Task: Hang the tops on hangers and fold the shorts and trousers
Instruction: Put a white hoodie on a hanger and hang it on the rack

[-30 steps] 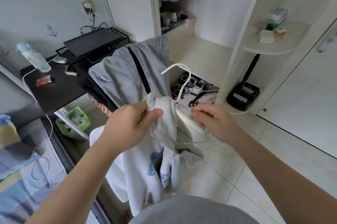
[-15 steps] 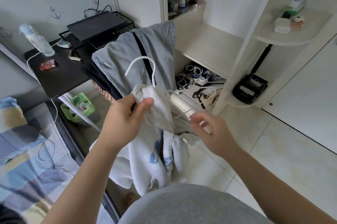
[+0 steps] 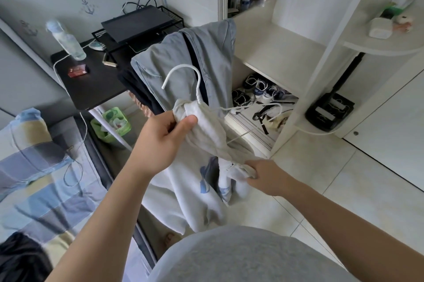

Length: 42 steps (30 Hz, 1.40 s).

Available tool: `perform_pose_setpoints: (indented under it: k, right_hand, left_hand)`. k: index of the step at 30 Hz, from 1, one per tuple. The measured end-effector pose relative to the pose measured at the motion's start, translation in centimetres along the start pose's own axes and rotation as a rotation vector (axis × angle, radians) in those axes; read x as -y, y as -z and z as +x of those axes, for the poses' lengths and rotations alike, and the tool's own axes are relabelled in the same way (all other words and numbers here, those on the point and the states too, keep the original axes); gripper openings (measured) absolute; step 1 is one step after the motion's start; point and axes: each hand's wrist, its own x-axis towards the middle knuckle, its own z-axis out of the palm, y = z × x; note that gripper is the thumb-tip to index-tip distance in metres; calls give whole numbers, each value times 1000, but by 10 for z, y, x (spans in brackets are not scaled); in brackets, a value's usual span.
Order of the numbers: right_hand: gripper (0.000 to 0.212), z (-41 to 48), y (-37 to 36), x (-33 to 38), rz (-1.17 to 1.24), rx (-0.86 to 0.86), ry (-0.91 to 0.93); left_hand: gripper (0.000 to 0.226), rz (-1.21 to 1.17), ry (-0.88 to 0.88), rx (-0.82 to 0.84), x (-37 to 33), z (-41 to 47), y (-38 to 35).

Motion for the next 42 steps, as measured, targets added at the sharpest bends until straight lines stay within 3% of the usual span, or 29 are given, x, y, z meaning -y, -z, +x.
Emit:
perform_pose_setpoints:
  k: [2, 7, 13, 17, 21, 27, 29, 32, 35, 42]
  right_hand:
    - [15, 3, 4, -13, -164, -6, -28]
    - [27, 3, 38, -36, -229, -202, -90]
    - [16, -6, 85, -10, -31, -308, -17]
    - [18, -10, 103, 27, 35, -424, 120]
    - [13, -14, 119, 32, 117, -574, 170]
    - [19, -18, 126, 4, 68, -497, 49]
    - [28, -16, 123, 0, 40, -513, 14]
    - [23, -12, 119, 2, 33, -558, -14]
    - [17, -12, 121, 17, 60, -590, 50]
    - [23, -15, 114, 94, 144, -531, 298]
  left_hand:
    - [53, 16, 7, 43, 3, -3, 3]
    - [54, 44, 73, 144, 12, -11, 18]
    - [52, 34, 177, 315, 10, -9, 17]
    - [54, -14, 217, 356, 8, -2, 13]
    - [41, -133, 217, 349, 7, 5, 32]
    - [68, -253, 236, 317, 23, 6, 58]
    - [70, -237, 239, 359, 22, 9, 57]
    - [60, -204, 310, 440, 16, 14, 49]
    - [38, -116, 346, 581, 9, 17, 33]
    - [54, 46, 292, 529, 5, 19, -26]
